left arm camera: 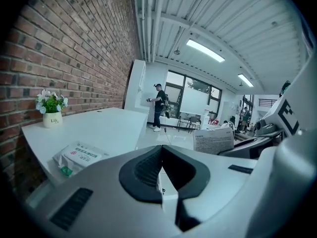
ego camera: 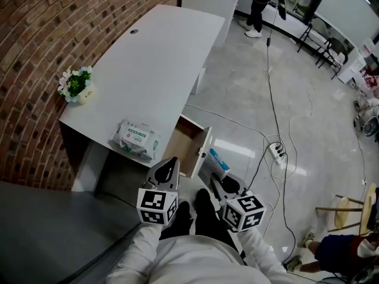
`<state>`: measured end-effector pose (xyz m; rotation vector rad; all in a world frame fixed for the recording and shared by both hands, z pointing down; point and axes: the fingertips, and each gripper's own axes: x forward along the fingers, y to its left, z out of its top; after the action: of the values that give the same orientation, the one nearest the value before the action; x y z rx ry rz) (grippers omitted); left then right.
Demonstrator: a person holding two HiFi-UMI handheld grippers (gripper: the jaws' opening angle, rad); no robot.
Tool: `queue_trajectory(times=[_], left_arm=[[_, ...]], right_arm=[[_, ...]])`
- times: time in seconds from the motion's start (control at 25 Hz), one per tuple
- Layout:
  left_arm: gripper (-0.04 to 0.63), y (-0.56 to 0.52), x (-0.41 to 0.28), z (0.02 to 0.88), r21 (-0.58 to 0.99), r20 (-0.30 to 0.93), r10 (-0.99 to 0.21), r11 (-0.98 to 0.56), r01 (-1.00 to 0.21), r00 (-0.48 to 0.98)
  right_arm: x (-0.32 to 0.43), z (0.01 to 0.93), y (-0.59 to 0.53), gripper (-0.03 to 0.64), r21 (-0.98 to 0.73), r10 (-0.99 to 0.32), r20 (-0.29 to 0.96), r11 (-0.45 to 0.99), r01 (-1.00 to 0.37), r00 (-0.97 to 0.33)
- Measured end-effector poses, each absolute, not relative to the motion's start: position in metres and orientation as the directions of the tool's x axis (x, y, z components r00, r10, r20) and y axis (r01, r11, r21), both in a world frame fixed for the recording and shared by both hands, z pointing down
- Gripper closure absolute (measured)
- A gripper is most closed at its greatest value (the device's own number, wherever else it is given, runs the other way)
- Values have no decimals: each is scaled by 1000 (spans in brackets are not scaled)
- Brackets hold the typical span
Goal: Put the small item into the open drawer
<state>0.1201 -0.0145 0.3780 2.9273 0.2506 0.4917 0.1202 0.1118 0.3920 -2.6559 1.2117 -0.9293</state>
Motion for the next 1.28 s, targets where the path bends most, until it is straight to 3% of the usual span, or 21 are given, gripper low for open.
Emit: queue_trajectory(times=[0.6,1.28], left_arm=[[578,-41,145,388,216,325,-21,-972,-96,945],[578,-63,128,417,208,372,-292,-899,-386,881]], right_arm=[[173,420,76,521,-295,-784,563,-487,-822,262],[190,491,30,521,-317,-739,671,-203,-926,-67]])
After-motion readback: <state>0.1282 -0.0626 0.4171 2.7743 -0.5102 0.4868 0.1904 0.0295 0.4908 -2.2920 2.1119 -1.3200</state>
